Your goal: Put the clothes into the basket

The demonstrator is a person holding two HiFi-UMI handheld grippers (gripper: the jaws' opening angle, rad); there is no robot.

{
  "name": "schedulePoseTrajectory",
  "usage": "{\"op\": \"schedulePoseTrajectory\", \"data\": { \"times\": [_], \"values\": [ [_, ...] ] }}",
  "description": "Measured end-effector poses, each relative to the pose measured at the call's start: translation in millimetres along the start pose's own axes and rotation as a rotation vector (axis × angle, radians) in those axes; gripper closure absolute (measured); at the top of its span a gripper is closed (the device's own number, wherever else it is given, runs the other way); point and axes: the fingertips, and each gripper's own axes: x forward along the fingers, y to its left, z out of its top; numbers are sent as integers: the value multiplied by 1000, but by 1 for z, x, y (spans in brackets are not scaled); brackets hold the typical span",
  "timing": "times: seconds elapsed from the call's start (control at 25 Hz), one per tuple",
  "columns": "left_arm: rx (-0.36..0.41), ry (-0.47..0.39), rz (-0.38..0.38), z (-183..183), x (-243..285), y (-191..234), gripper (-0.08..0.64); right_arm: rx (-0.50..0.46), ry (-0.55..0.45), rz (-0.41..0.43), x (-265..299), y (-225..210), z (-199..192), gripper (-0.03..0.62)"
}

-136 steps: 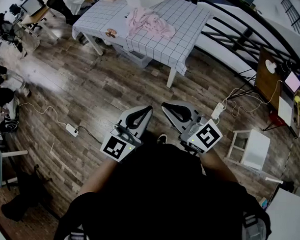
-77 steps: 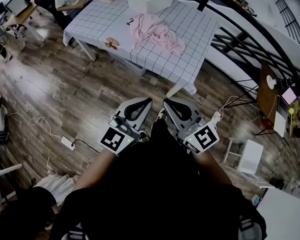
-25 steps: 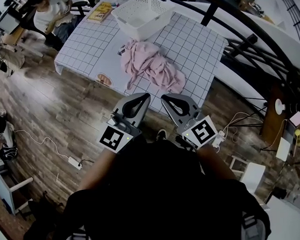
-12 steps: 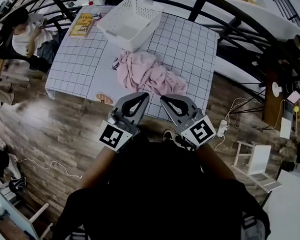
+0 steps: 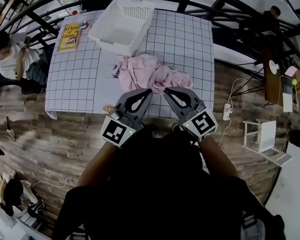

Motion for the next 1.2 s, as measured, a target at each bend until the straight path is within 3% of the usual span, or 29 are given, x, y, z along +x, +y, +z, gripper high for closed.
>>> {"op": "schedulePoseTrajectory", "data": {
  "times": [0.24, 0.56, 0.88, 1.08, 1.2],
  "values": [
    [-1, -2, -54, -8, 1, 24, 557, -6, 94, -47, 18, -13, -15, 572],
    [1, 4, -71, -23, 30, 40, 557, -13, 293, -38, 30, -61, -53, 572],
    [47, 22, -38, -45, 58, 59, 557, -7, 492, 66, 54, -101, -103, 572],
    [23, 22, -18, -61, 71, 73, 557, -15, 619, 127, 73, -116, -143, 568],
    [-1, 24, -5, -72, 78, 85, 557, -13, 693, 177, 87, -121, -163, 460]
  ]
}}
